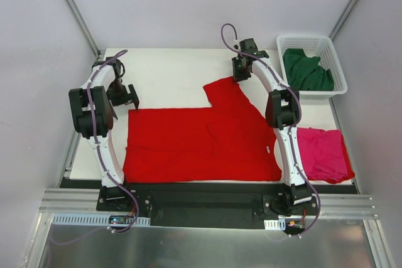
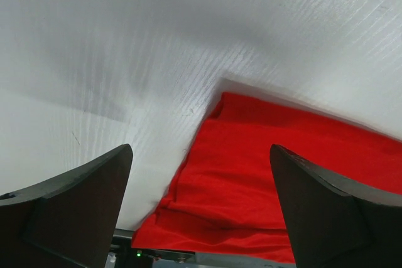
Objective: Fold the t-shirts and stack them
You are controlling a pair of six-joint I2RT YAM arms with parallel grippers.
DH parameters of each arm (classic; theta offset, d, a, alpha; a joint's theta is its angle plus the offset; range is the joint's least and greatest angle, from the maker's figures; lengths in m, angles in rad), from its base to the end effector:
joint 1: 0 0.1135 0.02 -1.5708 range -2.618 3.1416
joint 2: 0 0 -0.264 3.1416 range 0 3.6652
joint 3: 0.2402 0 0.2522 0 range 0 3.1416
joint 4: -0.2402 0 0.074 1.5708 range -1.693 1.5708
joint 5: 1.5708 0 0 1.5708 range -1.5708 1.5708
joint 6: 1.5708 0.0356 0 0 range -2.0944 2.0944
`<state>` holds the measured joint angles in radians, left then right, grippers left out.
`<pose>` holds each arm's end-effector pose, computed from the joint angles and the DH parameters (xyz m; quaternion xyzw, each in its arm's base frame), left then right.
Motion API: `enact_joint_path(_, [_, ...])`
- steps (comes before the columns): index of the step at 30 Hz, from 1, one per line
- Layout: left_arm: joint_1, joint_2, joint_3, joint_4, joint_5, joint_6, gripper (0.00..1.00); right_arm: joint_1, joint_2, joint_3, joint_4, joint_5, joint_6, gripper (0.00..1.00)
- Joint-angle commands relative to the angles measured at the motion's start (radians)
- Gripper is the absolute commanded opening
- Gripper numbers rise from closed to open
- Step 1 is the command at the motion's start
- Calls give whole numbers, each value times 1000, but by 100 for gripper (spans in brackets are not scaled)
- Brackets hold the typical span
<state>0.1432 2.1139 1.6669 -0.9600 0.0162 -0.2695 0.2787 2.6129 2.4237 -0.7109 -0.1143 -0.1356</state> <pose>0.4169 0.0595 0.1796 -0.2035 0.9756 -0.0132 0.0811 0.5448 0.1601 0.1738 -0.2123 0.9187 0.0773 0.3239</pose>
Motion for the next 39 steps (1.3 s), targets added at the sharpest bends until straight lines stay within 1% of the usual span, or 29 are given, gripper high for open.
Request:
enact_joint_path(1, [-11, -23, 21, -40, -50, 36, 91, -3, -17, -17, -44, -18, 4, 22])
enact_joint_path(8, [-16, 38, 57, -48, -32, 62, 87, -3, -19, -20, -44, -18, 4, 22])
enact_joint_path(13, [-47, 55, 63, -48, -22, 70, 85, -3, -20, -25, -45, -16, 2, 22])
enact_joint_path(21, [-65, 61, 67, -48, -18, 72, 83, -4, -21, -29, -44, -15, 1, 22])
enact_joint_path(23, [-67, 67, 74, -49, -18, 75, 79, -4, -20, -29, -45, -15, 1, 21])
enact_joint_path(24, [-67, 69, 79, -48, 5, 75, 78, -3, -20, -29, -45, -16, 2, 22])
enact_joint_path(26, [-67, 72, 80, -48, 2, 75, 77, -4, -22, -29, -47, -15, 1, 21])
enact_joint_path(29, [-65, 78, 90, -49, -7, 73, 72, -3, -20, -31, -45, -16, 1, 21])
enact_joint_path(32, [-63, 90, 122, -55, -12, 72, 71, -4, -20, -35, -47, -18, -1, 22])
enact_joint_path(33, [-63, 93, 131, -59, -34, 67, 71, -3, -20, -35, -45, -18, -1, 22])
enact_joint_path(37, [-65, 124, 189, -75, -19, 67, 68, -4, -19, -35, -48, -16, -1, 21])
enact_joint_path(39, [-63, 130, 189, -77, -18, 64, 67, -4, -19, -35, -48, -16, -1, 21])
